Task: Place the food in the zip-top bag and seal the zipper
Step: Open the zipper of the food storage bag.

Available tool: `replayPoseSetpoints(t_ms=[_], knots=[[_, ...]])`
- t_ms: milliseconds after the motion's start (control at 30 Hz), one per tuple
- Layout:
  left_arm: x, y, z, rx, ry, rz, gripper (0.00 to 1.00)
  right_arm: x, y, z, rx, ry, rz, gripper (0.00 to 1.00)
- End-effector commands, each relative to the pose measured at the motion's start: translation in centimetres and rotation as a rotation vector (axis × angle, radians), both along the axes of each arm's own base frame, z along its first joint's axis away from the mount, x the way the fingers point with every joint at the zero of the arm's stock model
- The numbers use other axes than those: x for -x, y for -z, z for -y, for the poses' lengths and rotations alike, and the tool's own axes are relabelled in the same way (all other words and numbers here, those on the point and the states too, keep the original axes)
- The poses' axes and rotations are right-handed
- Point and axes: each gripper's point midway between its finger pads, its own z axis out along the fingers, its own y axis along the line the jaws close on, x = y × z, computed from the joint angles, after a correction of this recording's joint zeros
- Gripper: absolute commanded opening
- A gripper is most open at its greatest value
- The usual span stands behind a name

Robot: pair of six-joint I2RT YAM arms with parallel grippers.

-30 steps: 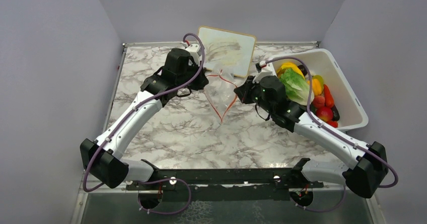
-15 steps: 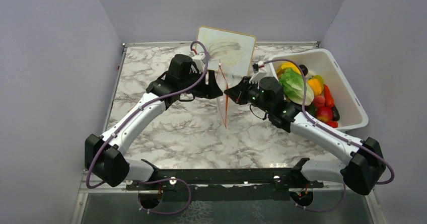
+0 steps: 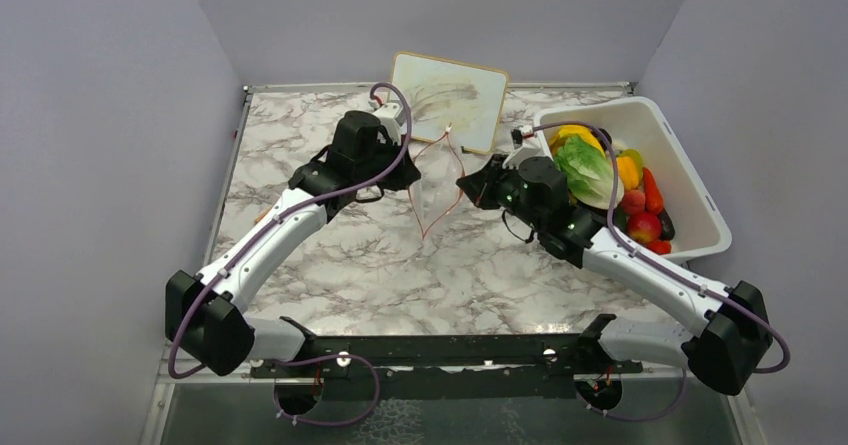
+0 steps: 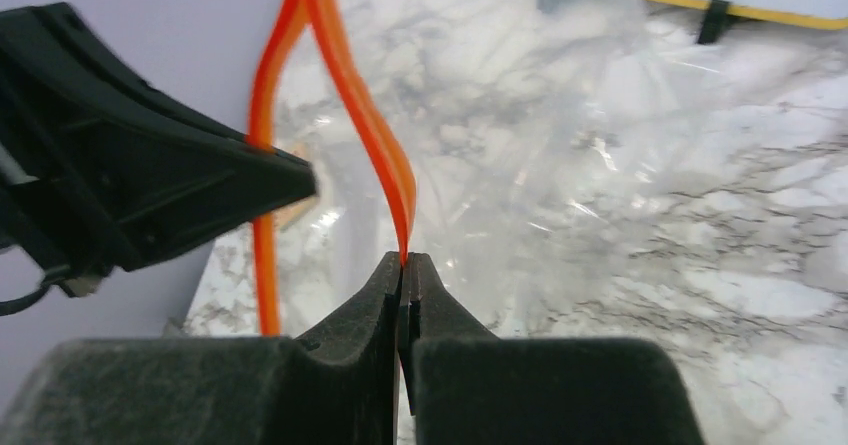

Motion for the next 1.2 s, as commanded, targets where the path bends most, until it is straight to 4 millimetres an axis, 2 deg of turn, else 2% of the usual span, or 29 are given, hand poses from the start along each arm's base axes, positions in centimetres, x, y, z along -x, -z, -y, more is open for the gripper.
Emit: replayPoseSetpoints(t_ms=[0, 100, 200, 300, 367, 500, 667, 833, 967, 1100, 1167], knots=[[-2.5, -4.7, -4.6, -0.123, -0.199, 0.227, 0.0, -0.6, 2.5, 4.4, 0.173, 0.172, -0.003, 0.01], [-3.0, -5.8, -6.5, -0.18, -0.271, 0.277, 0.0, -0.5, 4.0, 5.6, 0.216, 0.208, -0.018, 0.01], [-3.2, -6.6, -7.7, -0.216, -0.319, 0.305, 0.0, -0.1, 5.7, 5.6, 0.235, 0.2, -0.053, 0.01], [-2.9, -6.7, -7.3, -0.205, -0.288, 0.306, 0.0, 0.3, 6.7, 4.8, 0.218, 0.16, -0.078, 0.01], [-2.4, -6.2, -5.9, -0.177, -0.209, 0.294, 0.0, 0.4, 6.1, 3.5, 0.173, 0.098, -0.049, 0.01], [-1.5, -3.7, -4.0, -0.145, -0.102, 0.228, 0.0, 1.2, 4.7, 0.9, 0.106, -0.039, -0.025, 0.01], [-1.2, -1.0, -2.8, -0.117, -0.068, 0.157, 0.0, 2.0, 3.9, -1.8, 0.074, -0.194, 0.016, 0.12], [-1.8, 0.5, -2.8, -0.138, -0.082, 0.124, 0.0, 1.8, 2.9, -2.4, 0.094, -0.233, 0.051, 0.25], [-2.3, 1.9, -2.1, -0.144, -0.066, 0.098, 0.0, 2.1, 2.7, -3.1, 0.069, -0.272, 0.061, 0.34], [-2.6, 2.0, -1.5, -0.128, -0.065, 0.077, 0.0, 1.8, 2.9, -3.4, 0.078, -0.271, 0.032, 0.4], [-3.0, 1.9, -1.9, -0.148, -0.092, 0.086, 0.0, 1.4, 2.2, -3.2, 0.093, -0.253, 0.042, 0.43]])
